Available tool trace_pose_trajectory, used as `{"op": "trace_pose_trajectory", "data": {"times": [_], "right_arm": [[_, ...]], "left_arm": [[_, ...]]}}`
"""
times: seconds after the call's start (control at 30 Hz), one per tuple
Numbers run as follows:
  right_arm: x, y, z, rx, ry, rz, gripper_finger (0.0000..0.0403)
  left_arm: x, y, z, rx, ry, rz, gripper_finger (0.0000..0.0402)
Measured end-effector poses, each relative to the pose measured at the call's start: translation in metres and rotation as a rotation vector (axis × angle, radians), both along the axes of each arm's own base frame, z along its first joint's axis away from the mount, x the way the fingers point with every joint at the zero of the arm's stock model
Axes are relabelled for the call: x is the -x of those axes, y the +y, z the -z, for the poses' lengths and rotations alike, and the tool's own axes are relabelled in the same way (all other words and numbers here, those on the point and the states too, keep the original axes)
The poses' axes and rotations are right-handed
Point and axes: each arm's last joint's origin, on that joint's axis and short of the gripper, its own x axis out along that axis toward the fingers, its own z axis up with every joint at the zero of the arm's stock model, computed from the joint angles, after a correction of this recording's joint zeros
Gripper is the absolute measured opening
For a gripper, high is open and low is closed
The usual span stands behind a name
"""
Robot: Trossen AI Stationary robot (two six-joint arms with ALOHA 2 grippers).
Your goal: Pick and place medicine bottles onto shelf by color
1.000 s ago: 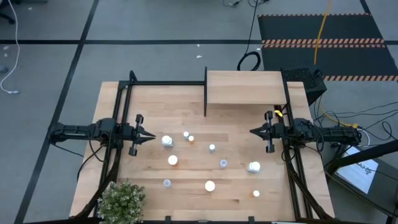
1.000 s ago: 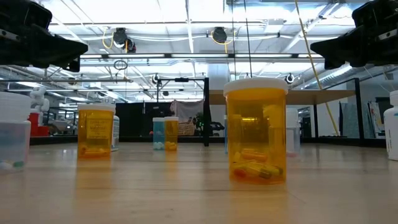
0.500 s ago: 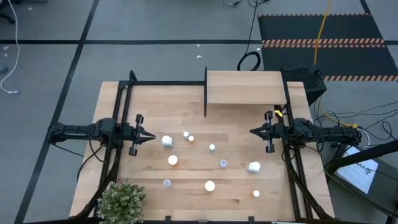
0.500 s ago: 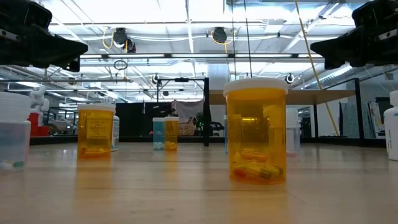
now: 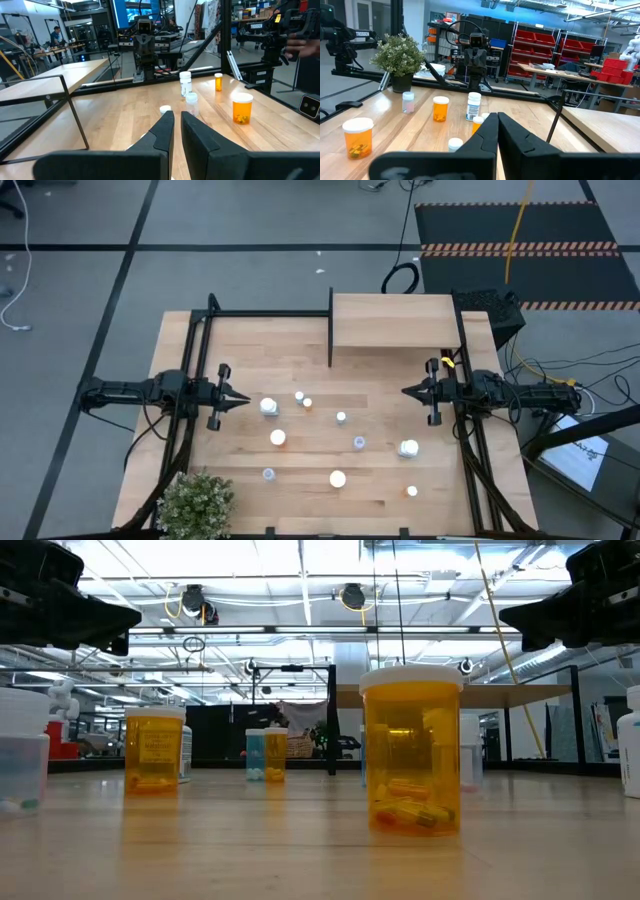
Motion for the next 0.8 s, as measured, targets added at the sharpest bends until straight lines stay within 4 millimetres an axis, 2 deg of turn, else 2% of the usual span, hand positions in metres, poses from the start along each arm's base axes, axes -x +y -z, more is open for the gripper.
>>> {"op": "trace_pose_trajectory", "data": {"times": [0.2, 0.37, 0.8], "right_arm": [[0.0, 0.0, 0.0, -0.013, 0.0, -0.001, 0.0], [0.0, 0.0, 0.0, -0.147, 0.0, -0.011, 0.0], [-0.0005, 0.0001, 0.0018, -0.184, 0.024, -0.015, 0.0]], "left_arm": [[0.0, 0.0, 0.0, 0.0, 0.0, 0.0, 0.0037], [0.0, 0.0, 0.0, 0.0, 0.0, 0.0, 0.0037], [0.0, 0.0, 0.0, -0.033, -0.005, 0.0, 0.0037]]}}
